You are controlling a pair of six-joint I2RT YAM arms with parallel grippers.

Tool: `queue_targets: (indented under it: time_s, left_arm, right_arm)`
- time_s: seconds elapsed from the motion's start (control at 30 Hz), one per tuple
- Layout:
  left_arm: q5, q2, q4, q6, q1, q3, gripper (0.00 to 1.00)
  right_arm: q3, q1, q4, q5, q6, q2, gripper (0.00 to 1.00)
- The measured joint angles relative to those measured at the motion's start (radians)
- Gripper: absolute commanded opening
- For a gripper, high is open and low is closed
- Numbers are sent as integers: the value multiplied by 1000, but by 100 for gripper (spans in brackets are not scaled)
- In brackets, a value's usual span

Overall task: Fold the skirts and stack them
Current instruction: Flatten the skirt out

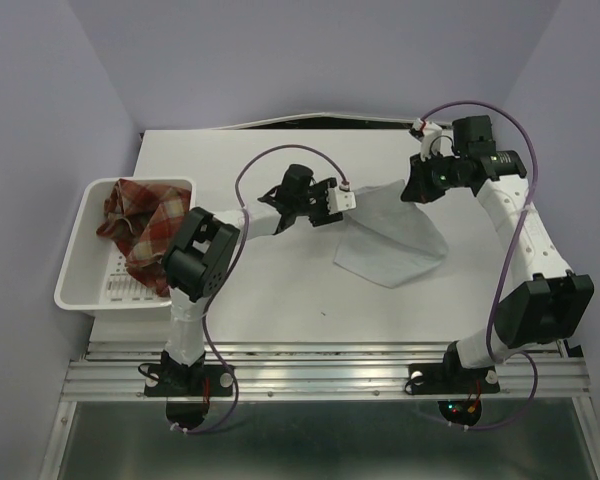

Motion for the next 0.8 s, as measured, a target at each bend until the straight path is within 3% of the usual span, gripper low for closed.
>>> queue_targets:
  time_s: [0.2,0.33,0.6,0.8]
  left_arm:
    - [12,10,-69,-26,10,35,1]
    - [27,-78,-173,-49,23,20,0]
    - [21,-507,-378,-109,47,-20,0]
    - [-8,-658,-571,-189,34,18,0]
  right_arm:
    - [23,0,7,57,13,-11,1]
    - [27,-1,26,103,29,-34,1]
    - [47,-14,73,135,59,-109,1]
    - [21,-14,108,118,63,-273,1]
